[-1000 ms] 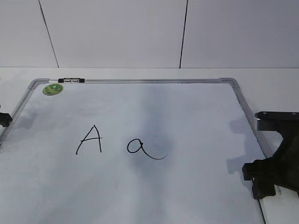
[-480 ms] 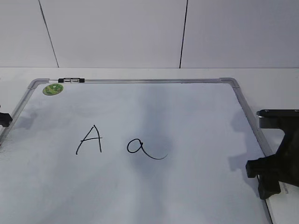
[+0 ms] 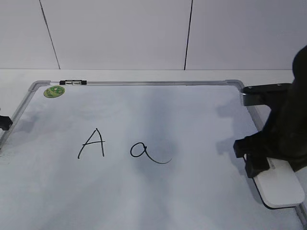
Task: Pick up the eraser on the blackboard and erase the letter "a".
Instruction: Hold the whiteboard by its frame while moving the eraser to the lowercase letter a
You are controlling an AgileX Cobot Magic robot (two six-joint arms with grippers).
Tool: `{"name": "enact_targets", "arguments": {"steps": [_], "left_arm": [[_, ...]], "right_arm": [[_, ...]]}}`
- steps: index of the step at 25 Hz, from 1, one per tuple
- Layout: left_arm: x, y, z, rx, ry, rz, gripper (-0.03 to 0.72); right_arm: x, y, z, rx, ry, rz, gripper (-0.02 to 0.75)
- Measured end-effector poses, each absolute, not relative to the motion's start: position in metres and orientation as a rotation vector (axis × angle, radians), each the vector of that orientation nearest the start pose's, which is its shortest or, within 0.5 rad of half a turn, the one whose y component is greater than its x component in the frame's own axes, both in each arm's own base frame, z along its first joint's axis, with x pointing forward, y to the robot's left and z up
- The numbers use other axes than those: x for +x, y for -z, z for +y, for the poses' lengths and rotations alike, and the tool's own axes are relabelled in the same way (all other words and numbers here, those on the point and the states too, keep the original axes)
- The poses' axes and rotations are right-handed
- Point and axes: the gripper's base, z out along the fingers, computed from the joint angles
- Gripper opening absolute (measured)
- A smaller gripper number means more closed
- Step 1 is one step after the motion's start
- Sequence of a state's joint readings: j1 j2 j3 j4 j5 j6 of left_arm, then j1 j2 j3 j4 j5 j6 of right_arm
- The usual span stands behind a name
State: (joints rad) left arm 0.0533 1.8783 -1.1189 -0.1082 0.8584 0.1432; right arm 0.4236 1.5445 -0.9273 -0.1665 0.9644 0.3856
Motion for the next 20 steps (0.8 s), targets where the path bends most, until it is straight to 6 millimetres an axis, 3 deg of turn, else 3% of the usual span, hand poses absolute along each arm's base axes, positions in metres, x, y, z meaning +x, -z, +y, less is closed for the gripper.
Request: {"name": "enact_targets", "arguments": {"steps": [12,20], "left_arm": [[0.336,-0.151,0.011,0.032,0.120,3.090,0.018],[0.336,-0.151,0.011,0.034,0.118,3.093,0.018]], "right_arm": [[0.291,-0.219,0.175,-0.502,0.103,2.944,0.517],[0.331,-0.206,0.211,-0.650,0.089,2.965,0.517]]}}
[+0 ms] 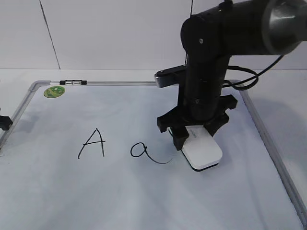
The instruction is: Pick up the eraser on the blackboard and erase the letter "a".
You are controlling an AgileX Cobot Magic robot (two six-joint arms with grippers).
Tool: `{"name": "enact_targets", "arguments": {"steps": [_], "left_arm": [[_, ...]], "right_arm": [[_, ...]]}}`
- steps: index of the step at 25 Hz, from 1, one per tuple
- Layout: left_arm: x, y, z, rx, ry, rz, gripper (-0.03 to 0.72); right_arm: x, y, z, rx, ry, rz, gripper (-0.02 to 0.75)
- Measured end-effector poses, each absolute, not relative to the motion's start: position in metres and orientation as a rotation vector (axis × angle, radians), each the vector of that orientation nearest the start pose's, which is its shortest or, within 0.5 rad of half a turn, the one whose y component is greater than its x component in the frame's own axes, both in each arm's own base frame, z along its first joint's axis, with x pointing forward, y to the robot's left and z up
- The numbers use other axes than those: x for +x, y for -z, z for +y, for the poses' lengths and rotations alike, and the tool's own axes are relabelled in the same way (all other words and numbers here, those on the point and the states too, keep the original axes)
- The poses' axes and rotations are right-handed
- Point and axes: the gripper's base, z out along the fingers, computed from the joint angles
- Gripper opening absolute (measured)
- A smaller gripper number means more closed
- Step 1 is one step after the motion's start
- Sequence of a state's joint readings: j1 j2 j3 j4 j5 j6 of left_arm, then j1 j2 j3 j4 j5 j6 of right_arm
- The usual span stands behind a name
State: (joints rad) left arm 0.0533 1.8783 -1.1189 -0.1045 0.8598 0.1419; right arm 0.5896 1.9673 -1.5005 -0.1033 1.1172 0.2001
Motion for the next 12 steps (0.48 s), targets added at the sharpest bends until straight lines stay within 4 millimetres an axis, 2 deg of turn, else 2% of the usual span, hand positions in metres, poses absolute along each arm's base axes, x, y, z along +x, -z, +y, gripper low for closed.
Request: {"name": "enact_targets", "arguments": {"steps": [9,12], "left_arm": [[0.336,-0.151,0.011,0.034,0.114,3.095,0.017],[0.336,-0.151,0.011,0.034,0.114,3.095,0.017]], "right_arm": [[0.352,-0.179,0.229,-0.735,0.065,3.005,0.517],[0.355,-0.178,0.231,-0.741,0.065,3.003,0.517]]}}
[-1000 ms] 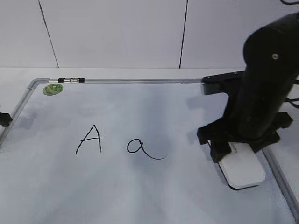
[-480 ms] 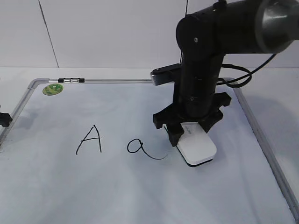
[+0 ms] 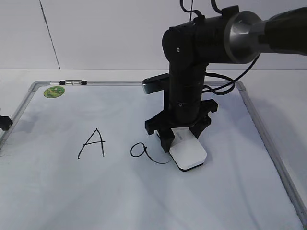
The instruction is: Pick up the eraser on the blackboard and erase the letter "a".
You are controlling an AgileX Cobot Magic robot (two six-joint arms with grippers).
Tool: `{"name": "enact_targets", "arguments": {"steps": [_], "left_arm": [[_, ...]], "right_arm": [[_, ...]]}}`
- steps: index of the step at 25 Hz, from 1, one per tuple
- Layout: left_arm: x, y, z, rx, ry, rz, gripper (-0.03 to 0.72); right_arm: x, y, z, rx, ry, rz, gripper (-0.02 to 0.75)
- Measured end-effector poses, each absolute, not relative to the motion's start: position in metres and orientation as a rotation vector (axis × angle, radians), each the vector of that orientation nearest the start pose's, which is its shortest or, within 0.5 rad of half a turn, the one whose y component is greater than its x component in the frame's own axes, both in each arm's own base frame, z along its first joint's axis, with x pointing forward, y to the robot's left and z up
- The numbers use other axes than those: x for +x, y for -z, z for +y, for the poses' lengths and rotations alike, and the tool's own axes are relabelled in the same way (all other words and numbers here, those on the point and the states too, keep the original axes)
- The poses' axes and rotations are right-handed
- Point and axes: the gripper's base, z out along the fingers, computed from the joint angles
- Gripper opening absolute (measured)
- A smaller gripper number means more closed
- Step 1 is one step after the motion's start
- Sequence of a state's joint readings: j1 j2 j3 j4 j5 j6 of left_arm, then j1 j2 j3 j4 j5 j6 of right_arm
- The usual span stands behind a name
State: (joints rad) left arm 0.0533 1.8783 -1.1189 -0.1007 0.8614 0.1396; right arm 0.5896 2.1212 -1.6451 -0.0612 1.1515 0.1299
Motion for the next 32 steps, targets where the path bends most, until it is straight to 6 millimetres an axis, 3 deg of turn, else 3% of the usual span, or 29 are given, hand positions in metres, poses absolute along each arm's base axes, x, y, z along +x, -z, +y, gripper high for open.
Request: {"name": "enact_targets", "arguments": {"steps": [10,17,22,32], "left_arm": [[0.336,-0.151,0.011,0.037,0.111,3.095,0.017],[0.336,-0.151,0.011,0.037,0.109,3.095,0.017],[0.336,-0.151,0.011,0.035,0.109,3.095,0.017],[0.335,-0.151,0.011,0.037,0.106,3.096,0.017]], "right_arm": [[0.359,-0.170,0.241,-0.841,0.111,2.973,0.517],[0.348,-0.170,0.264,-0.993,0.213,2.853,0.516],[0.340,-0.169,0.278,-1.005,0.159,2.828,0.516],[0.334,-0.169,0.287,-0.968,0.041,2.861,0.516]]}}
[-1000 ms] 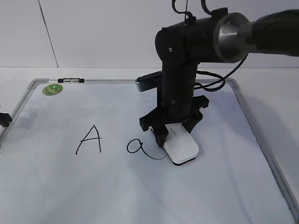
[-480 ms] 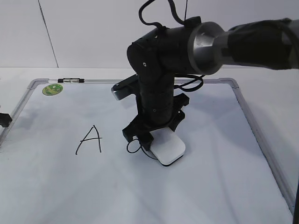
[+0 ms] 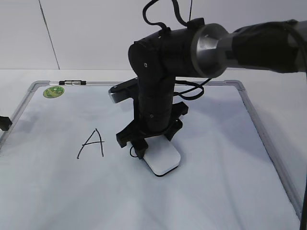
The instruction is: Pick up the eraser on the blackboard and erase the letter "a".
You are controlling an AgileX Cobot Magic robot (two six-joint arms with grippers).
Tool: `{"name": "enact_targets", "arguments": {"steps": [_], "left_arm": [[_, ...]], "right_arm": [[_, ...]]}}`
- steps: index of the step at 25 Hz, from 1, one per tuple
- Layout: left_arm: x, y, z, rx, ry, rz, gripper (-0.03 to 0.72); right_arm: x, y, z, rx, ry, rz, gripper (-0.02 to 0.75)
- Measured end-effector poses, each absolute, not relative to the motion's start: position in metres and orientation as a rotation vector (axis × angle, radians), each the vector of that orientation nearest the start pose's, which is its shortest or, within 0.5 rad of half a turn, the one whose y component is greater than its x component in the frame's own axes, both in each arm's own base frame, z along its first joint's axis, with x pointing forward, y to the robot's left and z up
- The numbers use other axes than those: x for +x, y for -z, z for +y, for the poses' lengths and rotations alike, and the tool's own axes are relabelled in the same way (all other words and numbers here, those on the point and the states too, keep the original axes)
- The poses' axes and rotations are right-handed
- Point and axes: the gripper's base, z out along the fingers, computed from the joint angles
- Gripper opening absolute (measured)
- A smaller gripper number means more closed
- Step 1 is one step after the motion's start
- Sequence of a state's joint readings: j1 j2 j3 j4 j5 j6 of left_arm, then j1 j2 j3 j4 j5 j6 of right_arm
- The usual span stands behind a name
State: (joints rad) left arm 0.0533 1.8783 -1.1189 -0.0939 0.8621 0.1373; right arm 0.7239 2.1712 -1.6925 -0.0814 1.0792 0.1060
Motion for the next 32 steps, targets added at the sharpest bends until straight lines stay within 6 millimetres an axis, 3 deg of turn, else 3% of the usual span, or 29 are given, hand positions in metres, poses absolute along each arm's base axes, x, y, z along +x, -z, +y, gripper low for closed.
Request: {"name": "enact_targets", "arguments": {"steps": [7,14,32], "left_arm": [[0.335,-0.151,0.011,0.037,0.107,3.098,0.017],[0.335,-0.151,0.011,0.037,0.107,3.098,0.017],[0.335,-0.151,0.011,0.018,0.096,3.100,0.017]], "right_arm": [[0.318,-0.168,0.307,-1.036,0.006,2.827,0.516],[0.320,-0.168,0.305,-0.992,0.046,2.832,0.515],[0.357,-0.167,0.255,-0.767,0.107,2.938,0.515]]}}
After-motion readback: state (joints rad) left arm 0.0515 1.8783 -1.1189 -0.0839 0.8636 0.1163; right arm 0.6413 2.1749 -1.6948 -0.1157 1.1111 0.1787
